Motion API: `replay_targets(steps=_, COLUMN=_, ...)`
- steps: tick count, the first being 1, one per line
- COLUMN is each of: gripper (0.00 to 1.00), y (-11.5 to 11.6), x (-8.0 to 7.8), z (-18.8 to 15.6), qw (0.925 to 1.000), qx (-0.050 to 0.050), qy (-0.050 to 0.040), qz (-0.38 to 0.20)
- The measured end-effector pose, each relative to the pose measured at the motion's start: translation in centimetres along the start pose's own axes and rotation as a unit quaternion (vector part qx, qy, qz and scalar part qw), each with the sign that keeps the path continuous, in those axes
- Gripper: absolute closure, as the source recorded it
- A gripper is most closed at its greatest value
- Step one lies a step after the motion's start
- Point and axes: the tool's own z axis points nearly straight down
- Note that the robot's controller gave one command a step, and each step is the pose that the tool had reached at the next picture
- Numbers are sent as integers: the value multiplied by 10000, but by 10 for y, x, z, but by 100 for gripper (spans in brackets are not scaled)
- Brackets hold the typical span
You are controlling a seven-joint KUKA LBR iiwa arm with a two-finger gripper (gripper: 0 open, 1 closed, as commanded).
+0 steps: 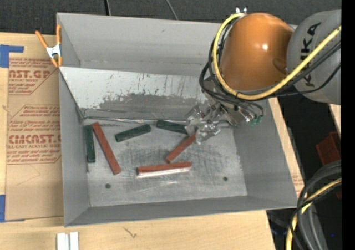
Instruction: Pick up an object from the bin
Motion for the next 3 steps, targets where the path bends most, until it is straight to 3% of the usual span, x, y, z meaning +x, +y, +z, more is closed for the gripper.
replay_targets(steps=1, gripper=0, y=-2, x=-16, z=-54, qw=9973, qx=16, qy=-27, qz=-732)
replay_targets(steps=2, gripper=0, y=-2, x=-15, z=-53, qw=9973, qx=1, qy=-14, qz=-729)
replay_targets(steps=3, gripper=0, y=7, x=-15, z=5, qw=9970, qx=14, qy=-35, qz=-777)
